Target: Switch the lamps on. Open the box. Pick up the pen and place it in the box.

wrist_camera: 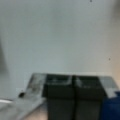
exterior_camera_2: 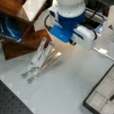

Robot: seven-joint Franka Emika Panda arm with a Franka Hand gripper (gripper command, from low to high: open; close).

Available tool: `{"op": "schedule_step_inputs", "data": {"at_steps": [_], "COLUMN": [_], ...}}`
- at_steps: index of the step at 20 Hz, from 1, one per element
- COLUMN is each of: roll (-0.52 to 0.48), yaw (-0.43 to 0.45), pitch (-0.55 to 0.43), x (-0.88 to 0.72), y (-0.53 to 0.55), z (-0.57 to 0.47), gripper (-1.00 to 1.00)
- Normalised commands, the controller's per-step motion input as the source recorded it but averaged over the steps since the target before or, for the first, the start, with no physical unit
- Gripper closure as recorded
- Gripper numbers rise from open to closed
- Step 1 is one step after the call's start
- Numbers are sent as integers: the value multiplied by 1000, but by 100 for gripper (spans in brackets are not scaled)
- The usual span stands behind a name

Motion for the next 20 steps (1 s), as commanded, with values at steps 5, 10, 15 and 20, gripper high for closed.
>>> {"op": "schedule_step_inputs", "data": {"at_steps": [5, 10, 15, 20], "roll": [97, 100, 101, 92], "yaw": [20, 23, 27, 44], "pitch": [-27, -45, -45, -34], "x": [-165, -200, -209, -189], "y": [23, 5, -13, -49], "z": [-106, -58, -27, -41], "gripper": [100, -100, -100, -100]}}
